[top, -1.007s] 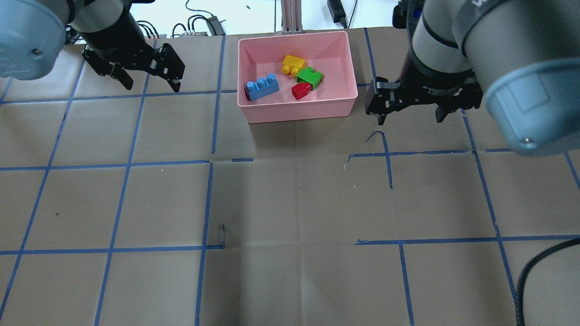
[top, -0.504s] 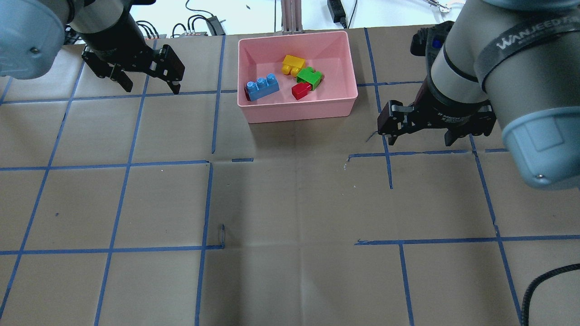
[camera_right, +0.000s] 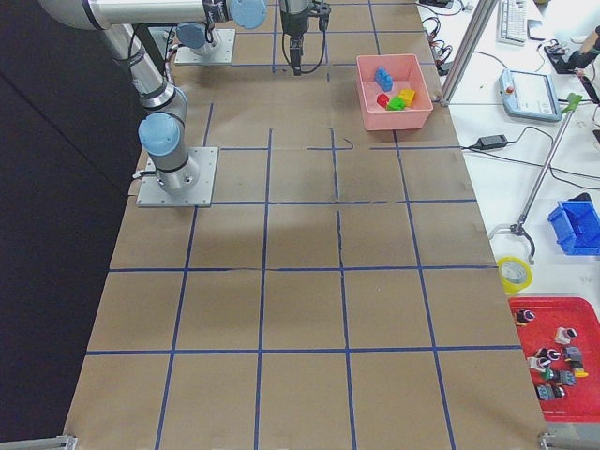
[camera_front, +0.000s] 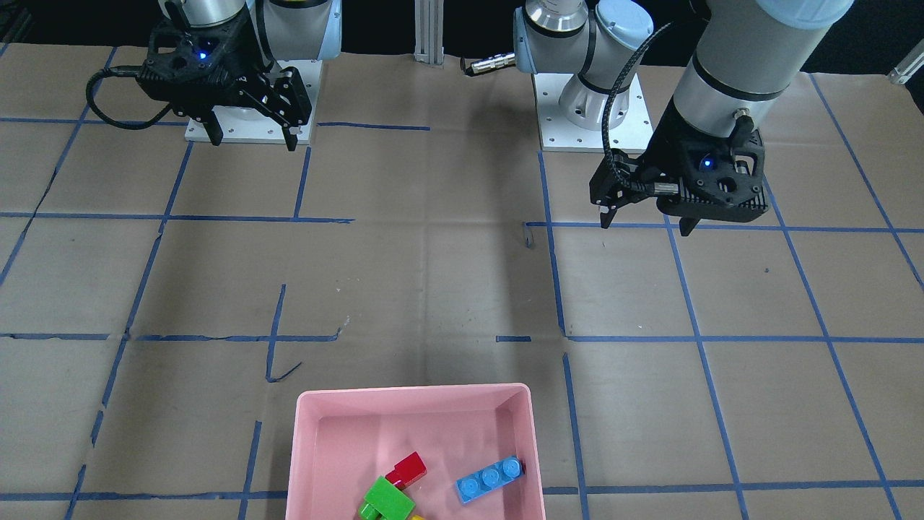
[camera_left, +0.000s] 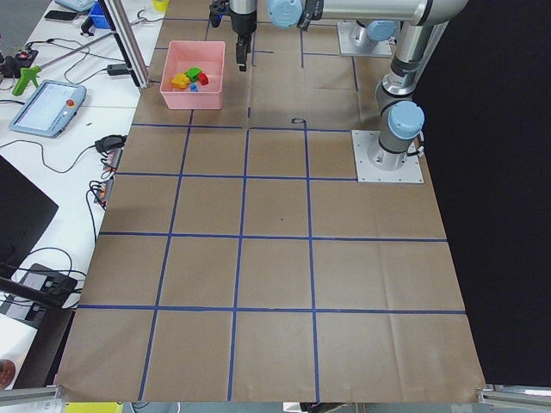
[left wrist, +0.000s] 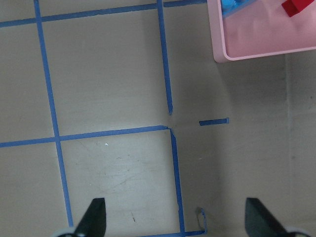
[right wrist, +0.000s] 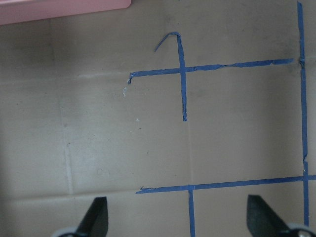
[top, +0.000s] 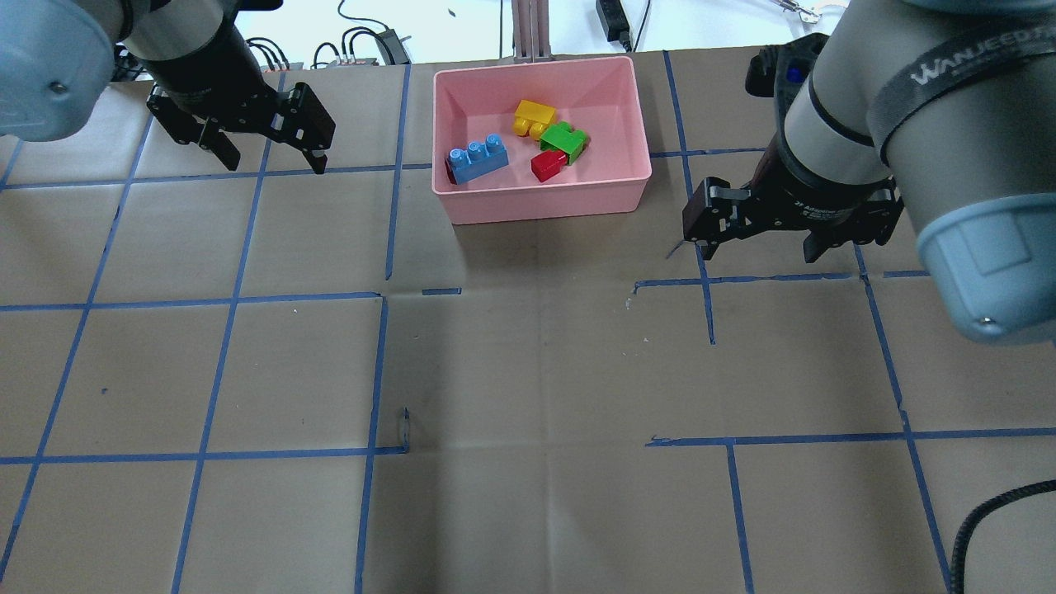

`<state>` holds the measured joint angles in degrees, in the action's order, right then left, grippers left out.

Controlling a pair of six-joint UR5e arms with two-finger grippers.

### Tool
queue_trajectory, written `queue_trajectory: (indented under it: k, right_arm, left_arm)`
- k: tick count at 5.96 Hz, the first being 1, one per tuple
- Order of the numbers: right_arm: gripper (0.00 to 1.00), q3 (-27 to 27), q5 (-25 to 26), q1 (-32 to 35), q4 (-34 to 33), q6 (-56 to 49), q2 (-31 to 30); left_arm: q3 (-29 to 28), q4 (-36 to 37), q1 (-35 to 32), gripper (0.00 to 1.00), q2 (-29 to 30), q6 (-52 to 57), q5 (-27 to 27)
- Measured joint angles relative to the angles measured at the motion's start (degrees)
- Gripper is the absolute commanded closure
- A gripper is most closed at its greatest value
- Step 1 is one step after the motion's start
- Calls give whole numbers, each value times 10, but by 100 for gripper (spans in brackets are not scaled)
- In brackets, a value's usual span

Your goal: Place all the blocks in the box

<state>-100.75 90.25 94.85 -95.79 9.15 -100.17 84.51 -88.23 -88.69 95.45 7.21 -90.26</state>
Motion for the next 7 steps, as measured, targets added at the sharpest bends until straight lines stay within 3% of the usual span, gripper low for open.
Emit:
queue_trajectory:
  k: [7]
  right_arm:
    - [0,11,2,-2,-2,-7,5]
  left_arm:
    - [2,1,0,0,0,1,1]
